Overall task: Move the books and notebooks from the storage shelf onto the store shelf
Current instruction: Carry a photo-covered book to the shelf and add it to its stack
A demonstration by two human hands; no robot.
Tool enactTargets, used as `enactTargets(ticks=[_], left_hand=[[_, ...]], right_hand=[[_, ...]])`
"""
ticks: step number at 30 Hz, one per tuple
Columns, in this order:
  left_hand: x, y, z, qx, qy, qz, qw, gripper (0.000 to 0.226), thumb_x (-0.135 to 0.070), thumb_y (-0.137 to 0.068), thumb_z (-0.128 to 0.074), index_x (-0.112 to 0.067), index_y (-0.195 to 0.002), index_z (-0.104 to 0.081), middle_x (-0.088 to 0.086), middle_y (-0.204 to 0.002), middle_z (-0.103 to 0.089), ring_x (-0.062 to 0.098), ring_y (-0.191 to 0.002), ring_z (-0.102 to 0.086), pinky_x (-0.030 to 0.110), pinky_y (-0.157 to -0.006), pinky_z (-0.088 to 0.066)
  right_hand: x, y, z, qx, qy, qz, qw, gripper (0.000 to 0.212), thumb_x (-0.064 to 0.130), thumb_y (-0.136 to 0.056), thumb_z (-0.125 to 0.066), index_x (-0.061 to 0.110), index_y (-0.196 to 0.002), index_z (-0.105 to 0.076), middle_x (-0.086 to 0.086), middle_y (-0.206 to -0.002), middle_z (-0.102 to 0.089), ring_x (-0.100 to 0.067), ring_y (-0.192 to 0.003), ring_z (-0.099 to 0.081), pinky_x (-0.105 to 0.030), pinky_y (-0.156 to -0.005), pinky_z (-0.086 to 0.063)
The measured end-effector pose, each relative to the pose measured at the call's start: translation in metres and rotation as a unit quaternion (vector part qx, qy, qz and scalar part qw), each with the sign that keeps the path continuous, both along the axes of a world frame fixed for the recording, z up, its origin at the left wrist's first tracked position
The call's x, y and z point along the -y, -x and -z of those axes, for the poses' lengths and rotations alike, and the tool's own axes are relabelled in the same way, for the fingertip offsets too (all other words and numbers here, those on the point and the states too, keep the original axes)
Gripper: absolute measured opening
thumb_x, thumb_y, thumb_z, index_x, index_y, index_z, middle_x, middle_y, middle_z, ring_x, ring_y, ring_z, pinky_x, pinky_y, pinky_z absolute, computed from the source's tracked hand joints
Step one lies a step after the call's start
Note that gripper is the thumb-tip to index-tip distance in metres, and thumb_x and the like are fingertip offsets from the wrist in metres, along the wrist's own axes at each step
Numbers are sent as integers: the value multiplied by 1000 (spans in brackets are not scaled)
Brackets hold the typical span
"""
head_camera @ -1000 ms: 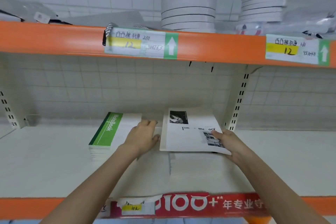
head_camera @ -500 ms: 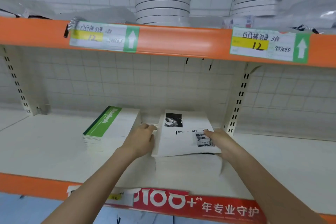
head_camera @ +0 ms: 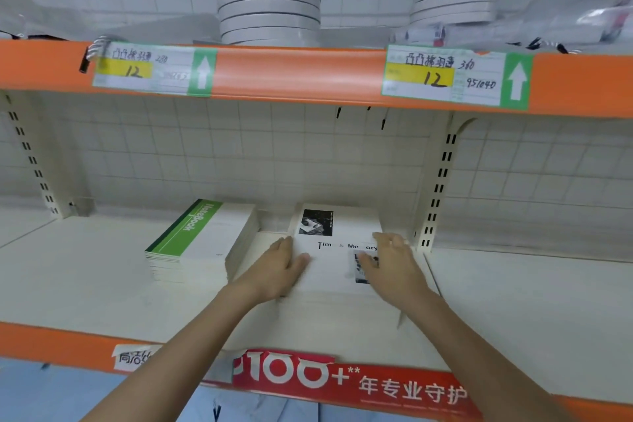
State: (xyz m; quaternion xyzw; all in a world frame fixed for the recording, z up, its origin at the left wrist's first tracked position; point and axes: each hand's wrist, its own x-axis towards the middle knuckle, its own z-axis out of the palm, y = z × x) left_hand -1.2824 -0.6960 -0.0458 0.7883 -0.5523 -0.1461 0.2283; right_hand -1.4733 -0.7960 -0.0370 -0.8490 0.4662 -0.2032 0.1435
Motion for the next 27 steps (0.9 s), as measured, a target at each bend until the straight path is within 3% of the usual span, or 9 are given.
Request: enactTargets(ticks=[2, 7, 14, 19, 22, 24, 27], left_hand=[[4, 6, 6, -13, 9, -14, 1000, 57, -42, -99, -37, 3, -135, -33, 19, -142, -36, 28, -135, -31, 32, -110, -25], [10, 16, 10, -28, 42, -32, 998, 44, -33, -100, -40, 1, -128, -36, 13, -134, -37, 27, -125, -39, 21, -96, -27], [11, 16, 15, -50, 83, -41, 995, 41, -32, -98, -46, -2, -126, -41, 13, -131, -44, 25, -123, -40, 17, -90, -27], [13, 19, 19, -5, 54, -47, 997, 60, -37, -100, -37, -3, -146, -20, 18, -150, -23, 27, -136, -30, 23, -102, -27], [11, 22, 20, 50, 49, -41, 997, 64, -51, -97, -22, -15, -150, -20, 13, -158, -9, 24, -145, -16, 28, -112, -25], [9, 23, 20, 92, 73, -16, 993, 77, -59, -83, -6, -23, -148, -30, 3, -159, -11, 18, -147, -8, 31, -118, -16], [9, 23, 20, 94, 92, -4, 991, 58, -48, -94, -17, -28, -145, -35, -3, -157, -21, 12, -147, -8, 27, -119, -10]], right_hand=[[-4, -6, 6, -6, -20, -2, 1000, 51, 44, -97, -38, 10, -135, -39, -12, -141, -35, -30, -126, -39, -39, -96, -43], [-6, -8, 16, -1, -70, 20, 997, 61, 45, -98, -34, 5, -143, -24, -13, -157, -9, -31, -133, -38, -36, -98, -39], [-5, -7, 15, -11, -82, 21, 996, 68, 44, -99, -33, 2, -148, -12, -17, -151, -18, -32, -130, -41, -35, -97, -40], [-6, -10, 15, -66, -67, 29, 995, 68, 44, -100, -27, 3, -150, -5, -17, -154, -11, -30, -136, -31, -36, -101, -37], [-6, -9, 18, -92, -65, 33, 993, 68, 46, -100, -22, 5, -151, -3, -15, -158, -1, -28, -145, -11, -41, -112, -24], [-4, -9, 19, -105, -27, 32, 994, 66, 46, -100, -19, 8, -152, -7, -11, -160, 6, -26, -147, 4, -44, -118, -9], [-4, -10, 22, -96, 67, -14, 993, 62, 44, -97, -3, 18, -149, -23, -5, -160, -4, -18, -148, 3, -37, -118, 1]])
